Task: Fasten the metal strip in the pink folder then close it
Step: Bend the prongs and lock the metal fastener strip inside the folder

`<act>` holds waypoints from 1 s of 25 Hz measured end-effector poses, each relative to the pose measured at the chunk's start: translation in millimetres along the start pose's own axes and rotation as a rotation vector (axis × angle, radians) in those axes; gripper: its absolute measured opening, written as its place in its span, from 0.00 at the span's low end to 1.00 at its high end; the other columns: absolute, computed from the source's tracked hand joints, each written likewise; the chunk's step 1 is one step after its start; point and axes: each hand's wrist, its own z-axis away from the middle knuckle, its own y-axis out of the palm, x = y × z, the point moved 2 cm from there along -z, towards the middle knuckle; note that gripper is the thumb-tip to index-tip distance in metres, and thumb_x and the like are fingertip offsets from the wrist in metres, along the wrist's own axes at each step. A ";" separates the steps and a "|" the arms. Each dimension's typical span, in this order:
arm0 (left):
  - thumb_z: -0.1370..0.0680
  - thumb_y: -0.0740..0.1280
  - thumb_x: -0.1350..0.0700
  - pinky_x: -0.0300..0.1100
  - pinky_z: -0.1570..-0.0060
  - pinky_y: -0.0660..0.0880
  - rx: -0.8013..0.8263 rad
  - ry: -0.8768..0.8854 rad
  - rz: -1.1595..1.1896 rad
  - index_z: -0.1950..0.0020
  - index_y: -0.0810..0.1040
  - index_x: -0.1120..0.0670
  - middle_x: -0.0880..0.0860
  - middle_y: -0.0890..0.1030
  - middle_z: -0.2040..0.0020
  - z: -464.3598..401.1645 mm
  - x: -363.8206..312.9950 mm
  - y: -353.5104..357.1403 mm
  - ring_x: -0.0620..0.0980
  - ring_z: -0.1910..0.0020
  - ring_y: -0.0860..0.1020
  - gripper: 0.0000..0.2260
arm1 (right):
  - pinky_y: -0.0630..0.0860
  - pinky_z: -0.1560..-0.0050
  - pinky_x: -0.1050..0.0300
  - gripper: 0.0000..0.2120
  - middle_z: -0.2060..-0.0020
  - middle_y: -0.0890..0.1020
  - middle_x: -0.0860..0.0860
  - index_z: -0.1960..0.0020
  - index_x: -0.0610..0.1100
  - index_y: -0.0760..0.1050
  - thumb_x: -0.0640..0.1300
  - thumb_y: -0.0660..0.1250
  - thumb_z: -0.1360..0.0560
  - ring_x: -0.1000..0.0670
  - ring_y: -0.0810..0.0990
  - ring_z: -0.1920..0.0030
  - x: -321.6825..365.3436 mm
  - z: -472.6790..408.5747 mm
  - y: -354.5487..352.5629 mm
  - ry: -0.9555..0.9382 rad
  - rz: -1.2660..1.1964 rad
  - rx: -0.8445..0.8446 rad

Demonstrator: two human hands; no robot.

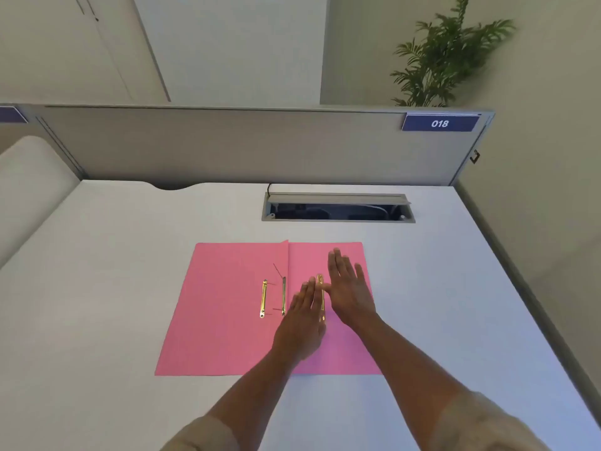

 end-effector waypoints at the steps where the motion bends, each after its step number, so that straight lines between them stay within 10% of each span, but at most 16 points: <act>1: 0.17 0.55 0.56 0.49 0.20 0.47 0.018 0.008 -0.018 0.19 0.43 0.60 0.58 0.41 0.18 -1.4 0.6 5.1 0.57 0.19 0.42 0.31 | 0.44 0.23 0.42 0.32 0.20 0.43 0.44 0.20 0.43 0.39 0.52 0.52 0.16 0.41 0.46 0.20 0.3 1.5 4.5 0.009 0.009 0.035; 10: 0.16 0.55 0.54 0.48 0.20 0.48 0.108 -0.051 0.020 0.19 0.45 0.59 0.58 0.46 0.18 0.9 12.6 32.5 0.56 0.19 0.46 0.30 | 0.72 0.37 0.45 0.29 0.23 0.63 0.43 0.22 0.40 0.52 0.44 0.60 0.19 0.40 0.72 0.33 -1.9 -11.2 25.6 -0.014 -0.072 0.179; 25: 0.15 0.52 0.52 0.47 0.21 0.51 0.047 -0.077 0.004 0.20 0.57 0.59 0.57 0.56 0.19 -5.1 16.0 39.3 0.55 0.20 0.54 0.24 | 0.76 0.45 0.49 0.19 0.39 0.77 0.43 0.36 0.43 0.75 0.31 0.62 0.24 0.43 0.75 0.43 -5.6 -44.7 20.4 0.010 -0.114 0.124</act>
